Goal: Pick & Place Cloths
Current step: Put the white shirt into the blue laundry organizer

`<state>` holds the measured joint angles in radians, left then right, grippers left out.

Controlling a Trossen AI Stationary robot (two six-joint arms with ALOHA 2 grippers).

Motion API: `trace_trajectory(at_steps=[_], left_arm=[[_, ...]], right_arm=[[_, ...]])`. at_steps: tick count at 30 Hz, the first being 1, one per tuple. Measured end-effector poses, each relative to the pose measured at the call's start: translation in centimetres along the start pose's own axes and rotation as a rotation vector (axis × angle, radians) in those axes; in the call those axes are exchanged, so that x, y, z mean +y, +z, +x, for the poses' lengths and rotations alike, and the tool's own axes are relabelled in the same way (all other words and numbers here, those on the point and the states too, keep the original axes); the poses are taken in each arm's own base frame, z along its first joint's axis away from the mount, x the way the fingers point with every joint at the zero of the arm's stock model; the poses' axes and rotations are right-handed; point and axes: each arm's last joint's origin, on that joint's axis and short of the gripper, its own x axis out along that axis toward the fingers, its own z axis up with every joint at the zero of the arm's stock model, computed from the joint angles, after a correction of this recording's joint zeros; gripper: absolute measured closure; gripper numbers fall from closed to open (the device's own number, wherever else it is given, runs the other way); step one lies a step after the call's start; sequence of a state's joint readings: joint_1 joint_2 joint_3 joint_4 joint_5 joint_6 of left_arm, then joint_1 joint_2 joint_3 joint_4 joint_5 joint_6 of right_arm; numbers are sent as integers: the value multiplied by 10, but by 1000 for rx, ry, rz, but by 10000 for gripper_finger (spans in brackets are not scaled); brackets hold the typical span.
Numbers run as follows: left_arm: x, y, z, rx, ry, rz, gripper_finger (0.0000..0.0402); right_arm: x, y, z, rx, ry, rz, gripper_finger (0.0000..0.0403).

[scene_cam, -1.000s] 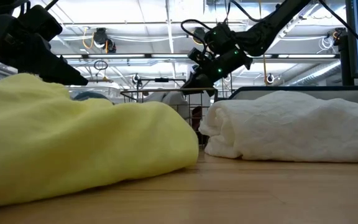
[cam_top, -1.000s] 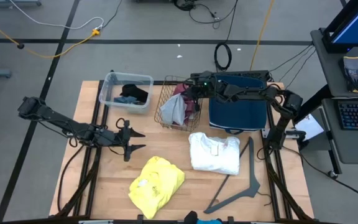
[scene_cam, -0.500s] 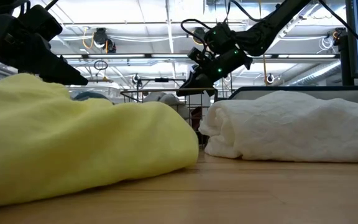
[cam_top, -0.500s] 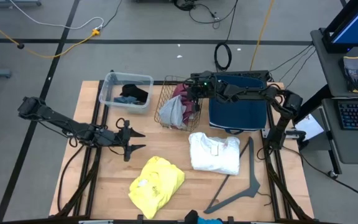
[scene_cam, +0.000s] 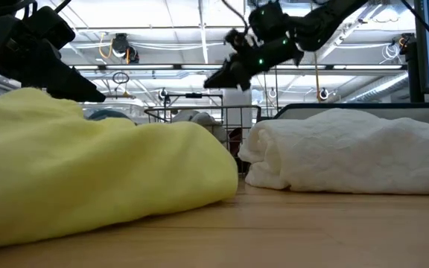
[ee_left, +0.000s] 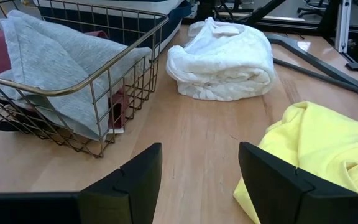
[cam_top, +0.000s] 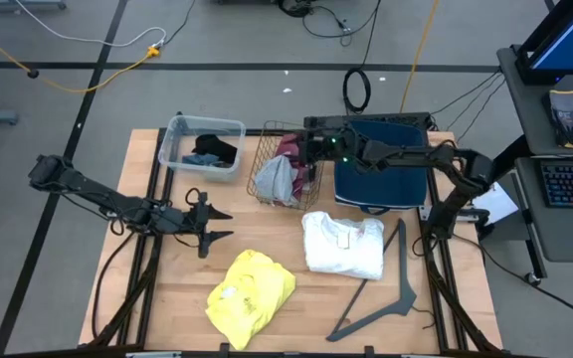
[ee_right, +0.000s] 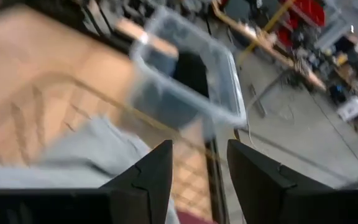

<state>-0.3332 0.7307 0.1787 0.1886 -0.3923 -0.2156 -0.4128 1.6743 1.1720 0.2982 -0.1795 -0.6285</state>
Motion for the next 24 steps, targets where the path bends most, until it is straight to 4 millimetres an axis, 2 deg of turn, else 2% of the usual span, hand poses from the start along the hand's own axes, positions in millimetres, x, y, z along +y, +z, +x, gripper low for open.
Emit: trace_trajectory(at_steps=[4, 11, 15, 24], left_arm=[[0, 0, 0, 0, 0, 0, 188], [0, 0, 0, 1, -3, -15, 188], [0, 0, 0, 1, -4, -15, 188], [-2, 0, 0, 13, -54, -29, 188]], right_arm=[[17, 32, -13, -72, 47, -28, 256], [67, 72, -38, -83, 247, -72, 256], [99, 84, -46, -45, 347, -84, 259], [165, 91, -71, 240, 369, -224, 238]])
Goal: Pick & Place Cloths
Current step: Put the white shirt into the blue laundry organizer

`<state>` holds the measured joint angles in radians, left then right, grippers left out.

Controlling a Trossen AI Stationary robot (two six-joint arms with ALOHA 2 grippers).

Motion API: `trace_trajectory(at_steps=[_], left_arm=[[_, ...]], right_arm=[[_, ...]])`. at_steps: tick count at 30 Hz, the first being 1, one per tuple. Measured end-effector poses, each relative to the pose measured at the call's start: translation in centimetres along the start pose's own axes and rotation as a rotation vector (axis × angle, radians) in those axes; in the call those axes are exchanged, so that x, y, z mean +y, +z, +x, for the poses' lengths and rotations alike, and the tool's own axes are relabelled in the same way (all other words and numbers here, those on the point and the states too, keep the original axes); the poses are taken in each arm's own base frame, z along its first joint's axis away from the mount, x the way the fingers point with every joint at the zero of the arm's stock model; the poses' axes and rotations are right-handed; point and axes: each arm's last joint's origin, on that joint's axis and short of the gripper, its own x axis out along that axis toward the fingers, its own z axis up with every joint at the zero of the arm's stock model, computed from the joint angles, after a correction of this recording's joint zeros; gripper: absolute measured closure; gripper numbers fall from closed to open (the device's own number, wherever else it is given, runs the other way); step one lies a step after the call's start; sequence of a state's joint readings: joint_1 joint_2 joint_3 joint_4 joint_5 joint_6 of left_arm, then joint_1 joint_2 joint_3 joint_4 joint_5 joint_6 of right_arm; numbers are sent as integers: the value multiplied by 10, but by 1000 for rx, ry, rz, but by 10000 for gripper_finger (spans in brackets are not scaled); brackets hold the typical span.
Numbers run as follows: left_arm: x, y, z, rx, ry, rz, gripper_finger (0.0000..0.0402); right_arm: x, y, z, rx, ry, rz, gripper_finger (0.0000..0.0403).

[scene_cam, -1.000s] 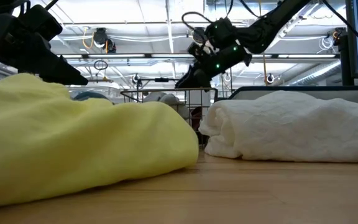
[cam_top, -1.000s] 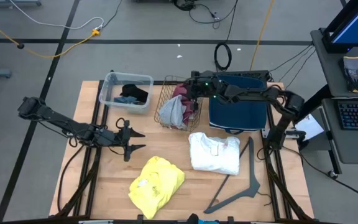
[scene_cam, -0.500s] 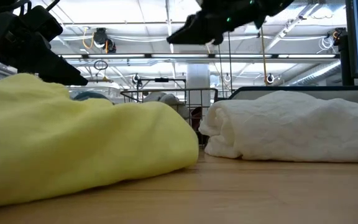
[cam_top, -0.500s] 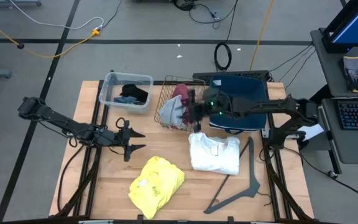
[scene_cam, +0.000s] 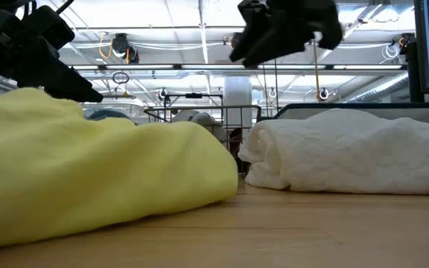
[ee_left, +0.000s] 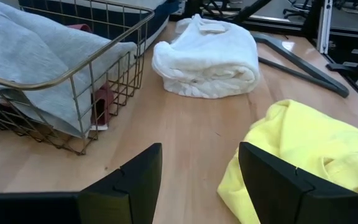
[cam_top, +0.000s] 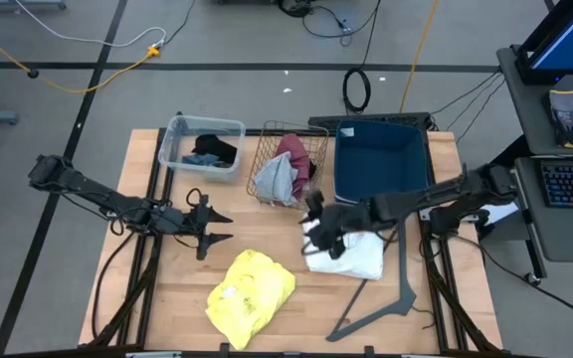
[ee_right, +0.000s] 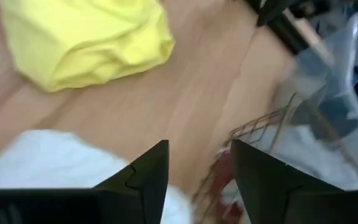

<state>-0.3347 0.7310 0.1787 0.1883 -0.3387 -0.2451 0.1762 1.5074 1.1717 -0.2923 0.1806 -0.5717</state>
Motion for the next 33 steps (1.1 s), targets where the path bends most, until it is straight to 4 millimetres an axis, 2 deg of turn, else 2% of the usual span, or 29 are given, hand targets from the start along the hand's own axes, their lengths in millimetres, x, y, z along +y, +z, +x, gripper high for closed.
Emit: trace_trajectory(at_steps=[6, 11, 18, 25, 33], left_arm=[[0, 0, 0, -1, 1, 3, 188], [0, 0, 0, -1, 1, 3, 188], [0, 0, 0, 0, 2, 2, 188], [0, 0, 0, 0, 3, 2, 188], [0, 0, 0, 0, 3, 2, 188]], right_arm=[[33, 6, -8, 92, 69, 124, 209], [53, 6, -14, 161, 126, 206, 184], [72, -1, -23, 299, 177, 270, 158], [84, -9, -32, 441, 194, 351, 151], [93, -8, -36, 464, 196, 428, 151]])
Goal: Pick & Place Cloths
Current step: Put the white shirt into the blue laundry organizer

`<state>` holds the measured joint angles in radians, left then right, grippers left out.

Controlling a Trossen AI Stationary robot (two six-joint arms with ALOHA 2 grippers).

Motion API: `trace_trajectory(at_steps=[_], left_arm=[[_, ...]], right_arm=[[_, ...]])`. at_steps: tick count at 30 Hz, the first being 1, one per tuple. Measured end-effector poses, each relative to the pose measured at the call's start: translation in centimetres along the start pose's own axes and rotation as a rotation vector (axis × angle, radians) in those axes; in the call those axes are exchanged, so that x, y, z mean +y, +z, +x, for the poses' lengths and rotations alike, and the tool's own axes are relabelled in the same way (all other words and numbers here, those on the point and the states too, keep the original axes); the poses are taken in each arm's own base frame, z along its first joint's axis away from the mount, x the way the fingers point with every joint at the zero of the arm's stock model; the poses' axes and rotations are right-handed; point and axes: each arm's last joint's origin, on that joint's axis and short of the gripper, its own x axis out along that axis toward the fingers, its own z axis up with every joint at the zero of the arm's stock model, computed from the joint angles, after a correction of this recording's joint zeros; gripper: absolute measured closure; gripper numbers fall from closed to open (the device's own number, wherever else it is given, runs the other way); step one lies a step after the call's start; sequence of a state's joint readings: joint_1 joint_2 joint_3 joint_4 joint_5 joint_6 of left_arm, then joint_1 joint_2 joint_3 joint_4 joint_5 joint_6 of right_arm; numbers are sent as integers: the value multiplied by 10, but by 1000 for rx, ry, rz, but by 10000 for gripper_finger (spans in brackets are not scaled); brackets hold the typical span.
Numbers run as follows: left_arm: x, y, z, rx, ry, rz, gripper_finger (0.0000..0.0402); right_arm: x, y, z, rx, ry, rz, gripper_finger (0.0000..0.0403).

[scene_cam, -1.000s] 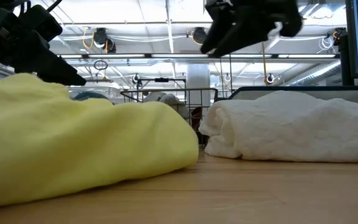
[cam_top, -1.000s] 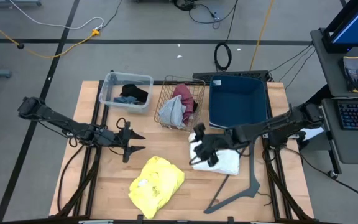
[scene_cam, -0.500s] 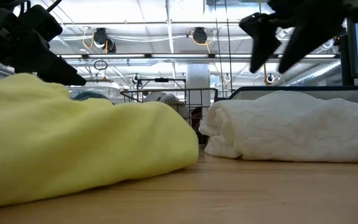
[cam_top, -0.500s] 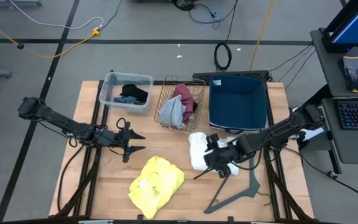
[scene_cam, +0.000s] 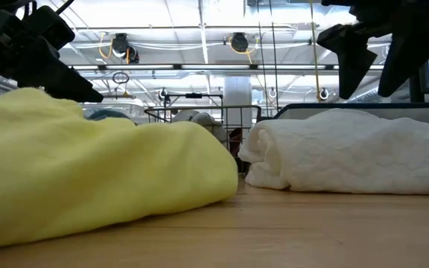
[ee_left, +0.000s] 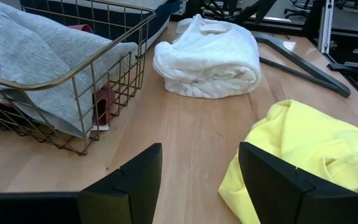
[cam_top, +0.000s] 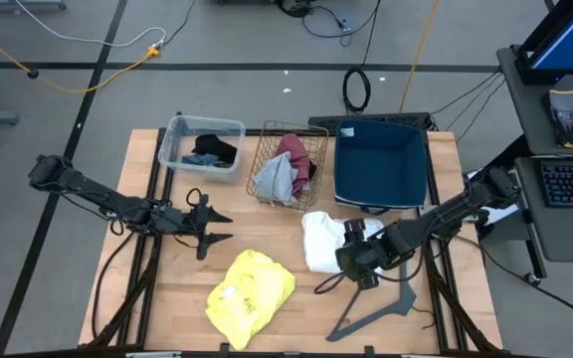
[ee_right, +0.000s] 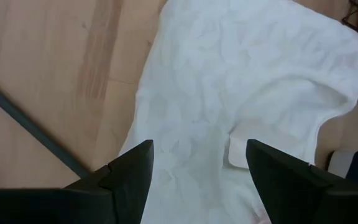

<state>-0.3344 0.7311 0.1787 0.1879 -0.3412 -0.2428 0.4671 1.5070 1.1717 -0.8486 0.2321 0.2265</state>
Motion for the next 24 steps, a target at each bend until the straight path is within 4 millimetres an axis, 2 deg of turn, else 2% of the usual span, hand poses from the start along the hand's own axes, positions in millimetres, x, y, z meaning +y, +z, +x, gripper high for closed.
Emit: trace_trajectory(at_steps=[13, 19, 24], left_arm=[[0, 0, 0, 0, 0, 2, 188], [0, 0, 0, 0, -1, 3, 188], [0, 0, 0, 1, 0, 5, 188]], right_arm=[[-5, 8, 2, -53, 34, 57, 151], [-9, 12, 17, -22, 38, 76, 151], [-15, 16, 37, 23, 20, 56, 151]])
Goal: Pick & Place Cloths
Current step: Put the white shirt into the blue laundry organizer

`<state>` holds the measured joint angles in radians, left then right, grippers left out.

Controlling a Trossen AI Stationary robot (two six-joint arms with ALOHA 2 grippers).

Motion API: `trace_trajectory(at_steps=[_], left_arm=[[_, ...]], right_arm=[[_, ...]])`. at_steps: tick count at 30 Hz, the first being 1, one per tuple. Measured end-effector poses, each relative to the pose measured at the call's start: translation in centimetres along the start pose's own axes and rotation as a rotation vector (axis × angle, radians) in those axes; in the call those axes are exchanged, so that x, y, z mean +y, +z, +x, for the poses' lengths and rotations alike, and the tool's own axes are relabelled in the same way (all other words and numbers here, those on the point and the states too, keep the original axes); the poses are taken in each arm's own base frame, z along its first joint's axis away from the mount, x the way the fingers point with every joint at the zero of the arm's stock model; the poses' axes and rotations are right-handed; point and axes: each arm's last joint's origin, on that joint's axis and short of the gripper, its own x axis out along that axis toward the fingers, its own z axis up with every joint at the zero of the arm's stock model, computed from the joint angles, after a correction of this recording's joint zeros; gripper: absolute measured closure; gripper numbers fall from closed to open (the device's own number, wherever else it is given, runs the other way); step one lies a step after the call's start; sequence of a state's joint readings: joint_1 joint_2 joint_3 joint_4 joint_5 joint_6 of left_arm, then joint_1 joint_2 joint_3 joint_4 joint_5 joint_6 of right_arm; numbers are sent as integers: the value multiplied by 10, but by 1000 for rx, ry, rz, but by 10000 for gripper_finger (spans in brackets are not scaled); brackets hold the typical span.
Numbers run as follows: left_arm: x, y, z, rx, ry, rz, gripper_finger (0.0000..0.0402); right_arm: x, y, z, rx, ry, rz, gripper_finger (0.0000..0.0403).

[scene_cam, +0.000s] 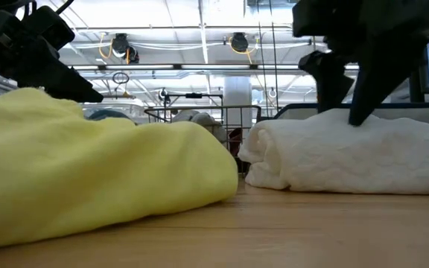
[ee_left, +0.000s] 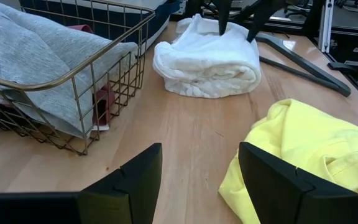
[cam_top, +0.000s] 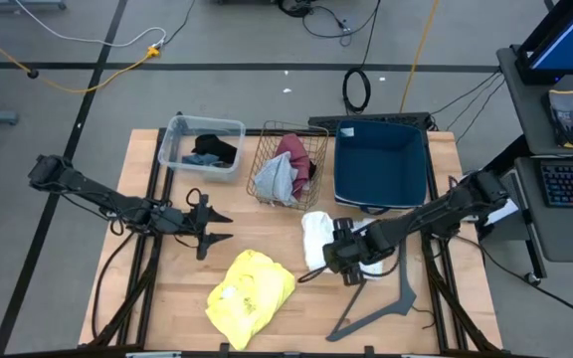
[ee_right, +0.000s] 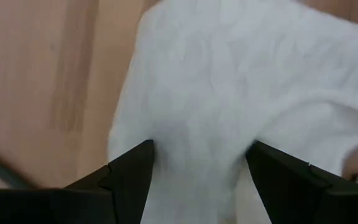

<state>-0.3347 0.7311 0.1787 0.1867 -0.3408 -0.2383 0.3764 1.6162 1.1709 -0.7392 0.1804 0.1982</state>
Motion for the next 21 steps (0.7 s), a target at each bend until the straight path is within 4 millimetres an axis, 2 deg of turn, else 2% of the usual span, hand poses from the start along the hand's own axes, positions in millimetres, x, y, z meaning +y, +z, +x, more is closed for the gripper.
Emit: trace_trajectory(at_steps=[6, 15, 21], left_arm=[[0, 0, 0, 2, 0, 1, 188], [0, 0, 0, 3, -1, 1, 188], [0, 0, 0, 4, -1, 4, 188]], right_arm=[[-6, 5, 33, 64, -7, -6, 151], [-3, 5, 84, 181, 115, -3, 151], [-1, 5, 93, 184, 133, -1, 151]])
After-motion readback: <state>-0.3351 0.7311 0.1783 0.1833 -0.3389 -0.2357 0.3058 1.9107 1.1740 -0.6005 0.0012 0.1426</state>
